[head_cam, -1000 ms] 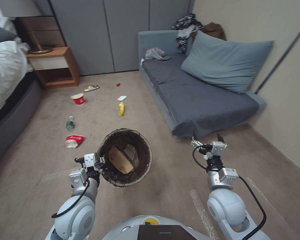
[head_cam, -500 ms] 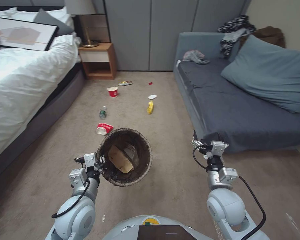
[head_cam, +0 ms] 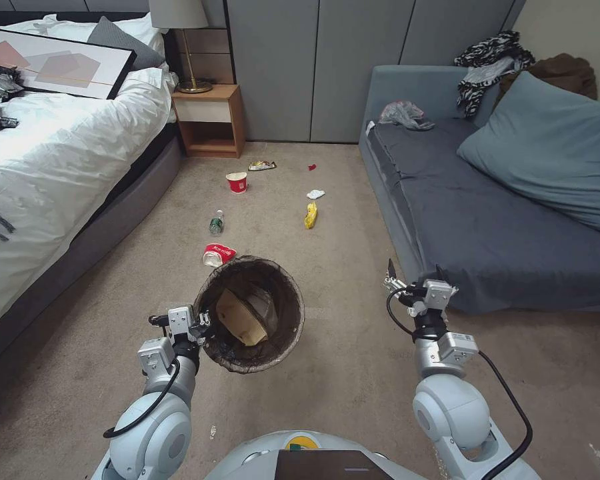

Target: Pick up the trash bin, then pick up the garbage from the floor and place it into the trash bin.

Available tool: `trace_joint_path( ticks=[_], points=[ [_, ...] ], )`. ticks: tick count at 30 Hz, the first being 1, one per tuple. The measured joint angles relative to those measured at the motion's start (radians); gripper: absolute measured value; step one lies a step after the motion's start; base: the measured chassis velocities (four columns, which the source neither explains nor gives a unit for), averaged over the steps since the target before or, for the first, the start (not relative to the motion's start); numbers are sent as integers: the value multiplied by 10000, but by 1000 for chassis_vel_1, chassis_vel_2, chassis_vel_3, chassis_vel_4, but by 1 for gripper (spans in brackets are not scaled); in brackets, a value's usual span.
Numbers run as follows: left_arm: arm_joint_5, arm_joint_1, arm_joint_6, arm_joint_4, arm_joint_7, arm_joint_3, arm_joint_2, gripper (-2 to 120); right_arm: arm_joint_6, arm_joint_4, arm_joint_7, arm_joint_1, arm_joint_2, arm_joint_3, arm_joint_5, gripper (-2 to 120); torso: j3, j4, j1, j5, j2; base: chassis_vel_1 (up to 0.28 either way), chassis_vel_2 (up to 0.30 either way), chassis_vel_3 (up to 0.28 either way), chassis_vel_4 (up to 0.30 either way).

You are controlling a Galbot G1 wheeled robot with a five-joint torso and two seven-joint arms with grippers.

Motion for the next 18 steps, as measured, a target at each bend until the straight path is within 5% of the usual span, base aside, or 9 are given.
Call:
trace_joint_path(
  ticks=[18],
  points=[
    [53,43,-92,-23,-1,0,9,0,-5,120,13,-137,129,58,-142,100,0,1,-1,0,0,0,0,0,0]
  ],
)
